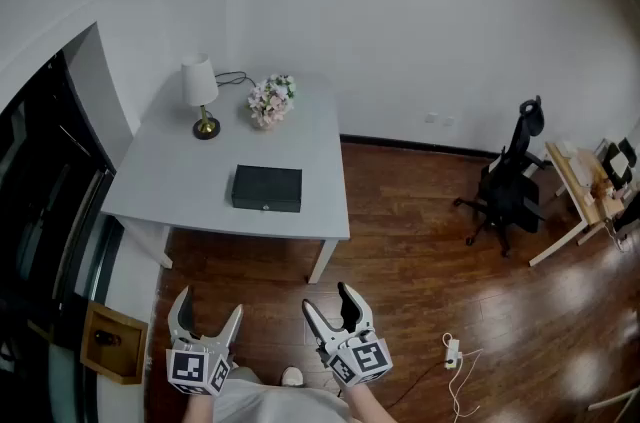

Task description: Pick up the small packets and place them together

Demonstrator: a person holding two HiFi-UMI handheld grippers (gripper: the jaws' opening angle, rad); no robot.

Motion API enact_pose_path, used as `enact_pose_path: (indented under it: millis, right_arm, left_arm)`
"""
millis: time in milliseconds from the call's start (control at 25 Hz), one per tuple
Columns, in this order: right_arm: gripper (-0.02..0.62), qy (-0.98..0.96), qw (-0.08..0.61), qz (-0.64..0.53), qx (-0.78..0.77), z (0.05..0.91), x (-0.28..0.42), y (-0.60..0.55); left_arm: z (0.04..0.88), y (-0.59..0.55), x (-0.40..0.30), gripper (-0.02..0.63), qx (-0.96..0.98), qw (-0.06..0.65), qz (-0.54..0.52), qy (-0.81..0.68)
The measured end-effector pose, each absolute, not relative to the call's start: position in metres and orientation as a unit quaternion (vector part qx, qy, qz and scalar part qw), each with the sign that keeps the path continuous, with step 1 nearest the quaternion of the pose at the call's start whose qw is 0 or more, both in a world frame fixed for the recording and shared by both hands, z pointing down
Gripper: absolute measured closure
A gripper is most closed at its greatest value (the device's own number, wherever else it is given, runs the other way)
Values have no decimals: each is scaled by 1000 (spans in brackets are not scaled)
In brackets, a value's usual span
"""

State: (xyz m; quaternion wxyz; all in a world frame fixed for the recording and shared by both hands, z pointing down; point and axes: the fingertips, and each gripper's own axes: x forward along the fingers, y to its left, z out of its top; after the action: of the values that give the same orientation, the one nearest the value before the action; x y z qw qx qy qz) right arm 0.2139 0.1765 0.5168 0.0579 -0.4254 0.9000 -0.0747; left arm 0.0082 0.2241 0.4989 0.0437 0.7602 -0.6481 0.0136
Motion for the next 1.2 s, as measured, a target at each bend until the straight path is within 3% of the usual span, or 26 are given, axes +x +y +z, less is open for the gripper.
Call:
enact_pose_path:
  millis: [440, 1200]
  right_arm:
    - [256, 904, 40, -84, -418, 530, 191, 142]
    - [258, 886, 1, -53, -461, 505, 108, 0]
  left_arm:
    - [515, 186, -7, 209, 763, 64, 10, -643]
    - [517, 10, -79, 211, 815, 67, 1, -576]
